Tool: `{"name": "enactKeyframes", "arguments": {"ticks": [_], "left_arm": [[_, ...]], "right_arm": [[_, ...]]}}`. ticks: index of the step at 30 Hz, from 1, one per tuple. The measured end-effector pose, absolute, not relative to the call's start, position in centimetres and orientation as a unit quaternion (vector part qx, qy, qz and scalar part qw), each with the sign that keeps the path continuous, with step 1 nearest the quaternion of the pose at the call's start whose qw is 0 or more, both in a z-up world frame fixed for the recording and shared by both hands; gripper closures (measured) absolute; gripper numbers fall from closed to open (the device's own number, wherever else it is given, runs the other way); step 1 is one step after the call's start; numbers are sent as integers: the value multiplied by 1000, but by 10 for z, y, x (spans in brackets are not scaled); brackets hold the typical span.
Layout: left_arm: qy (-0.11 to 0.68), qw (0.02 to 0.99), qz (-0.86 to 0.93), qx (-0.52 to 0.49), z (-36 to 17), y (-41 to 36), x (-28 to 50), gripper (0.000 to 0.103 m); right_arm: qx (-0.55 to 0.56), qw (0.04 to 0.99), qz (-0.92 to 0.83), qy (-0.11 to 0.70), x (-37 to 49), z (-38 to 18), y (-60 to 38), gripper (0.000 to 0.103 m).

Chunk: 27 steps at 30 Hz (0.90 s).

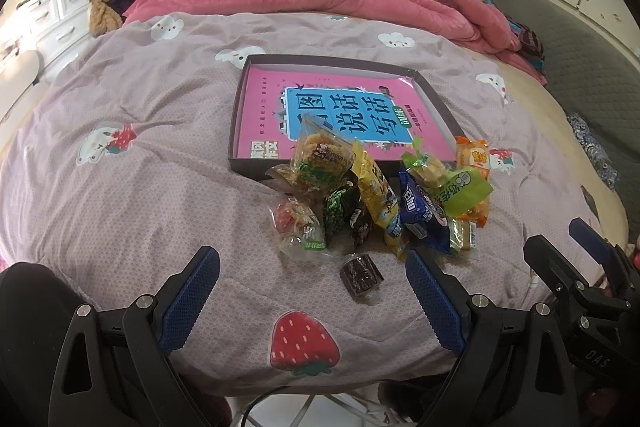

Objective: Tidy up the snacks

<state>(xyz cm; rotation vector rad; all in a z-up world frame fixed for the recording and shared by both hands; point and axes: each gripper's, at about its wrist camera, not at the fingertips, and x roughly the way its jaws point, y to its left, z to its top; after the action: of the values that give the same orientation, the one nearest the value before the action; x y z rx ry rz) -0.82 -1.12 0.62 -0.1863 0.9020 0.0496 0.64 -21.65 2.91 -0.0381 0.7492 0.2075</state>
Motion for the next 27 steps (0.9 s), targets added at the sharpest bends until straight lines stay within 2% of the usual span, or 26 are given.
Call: {"name": "enactKeyframes", "arguments": {"ticks": [27], "left_arm": [[442, 893, 22, -87, 2, -13, -7, 9]], "right_arm": [[-9, 924, 93, 371, 7, 28, -221, 1]]}}
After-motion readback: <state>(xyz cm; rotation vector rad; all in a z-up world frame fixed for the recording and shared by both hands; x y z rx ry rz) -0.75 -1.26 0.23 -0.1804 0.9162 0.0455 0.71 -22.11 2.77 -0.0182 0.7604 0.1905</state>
